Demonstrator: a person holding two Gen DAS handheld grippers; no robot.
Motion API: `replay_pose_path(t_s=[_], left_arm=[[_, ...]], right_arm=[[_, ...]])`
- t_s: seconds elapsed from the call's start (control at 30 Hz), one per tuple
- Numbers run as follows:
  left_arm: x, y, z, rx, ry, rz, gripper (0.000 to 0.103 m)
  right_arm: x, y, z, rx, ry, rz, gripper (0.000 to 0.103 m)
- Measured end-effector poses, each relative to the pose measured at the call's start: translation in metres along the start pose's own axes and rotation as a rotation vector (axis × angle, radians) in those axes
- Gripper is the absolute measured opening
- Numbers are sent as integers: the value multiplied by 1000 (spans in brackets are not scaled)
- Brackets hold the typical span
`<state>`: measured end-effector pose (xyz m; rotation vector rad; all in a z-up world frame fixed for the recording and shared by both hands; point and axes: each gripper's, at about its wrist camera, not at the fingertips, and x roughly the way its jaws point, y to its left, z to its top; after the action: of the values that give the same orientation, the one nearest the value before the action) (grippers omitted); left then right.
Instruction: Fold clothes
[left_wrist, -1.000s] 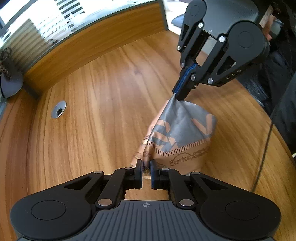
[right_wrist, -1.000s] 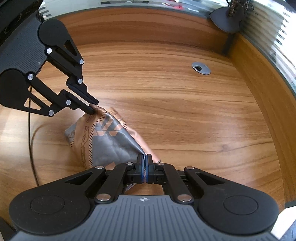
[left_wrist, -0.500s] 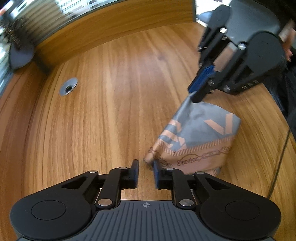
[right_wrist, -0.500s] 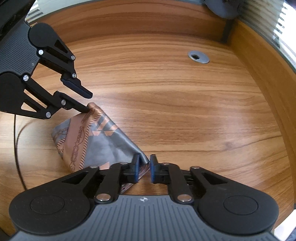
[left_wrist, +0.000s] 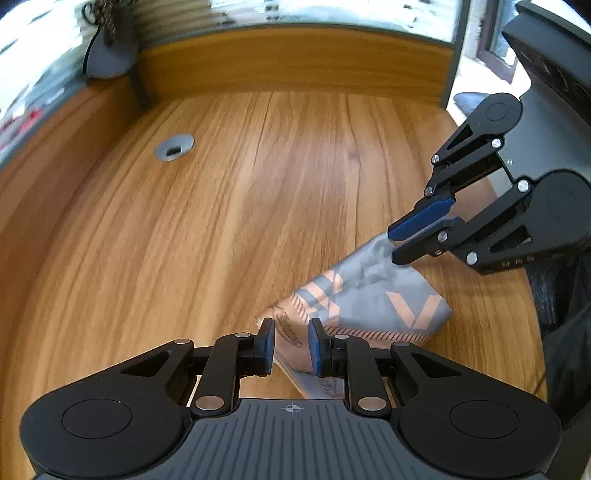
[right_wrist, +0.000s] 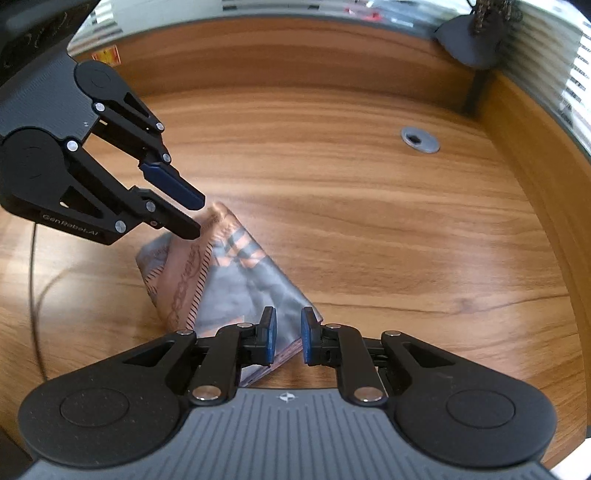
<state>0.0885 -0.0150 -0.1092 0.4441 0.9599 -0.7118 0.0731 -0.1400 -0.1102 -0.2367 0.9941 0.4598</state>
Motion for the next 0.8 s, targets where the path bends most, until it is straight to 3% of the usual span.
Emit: replay_pose_path(t_s=[0.13, 0.23, 0.3, 0.37, 0.67, 0.8], left_arm=[[13, 0, -3, -54, 23, 19, 22], [9, 4, -1, -111, -4, 19, 25], [4, 9, -4, -135, -29, 15, 48], [1, 13, -5, -145, -51, 8, 53], [21, 36, 0, -125, -20, -77, 51], [30, 41, 1, -96, -5, -107, 43]], right_arm=[[13, -3, -4, 15, 27, -16, 16], [7, -5, -8, 56, 9, -9, 18], [0, -8, -10, 96, -9, -4, 28], [-3, -12, -12, 137, -21, -4, 38], [10, -25, -15, 183, -11, 21, 38], [17, -30, -12, 185, -4, 38, 38]])
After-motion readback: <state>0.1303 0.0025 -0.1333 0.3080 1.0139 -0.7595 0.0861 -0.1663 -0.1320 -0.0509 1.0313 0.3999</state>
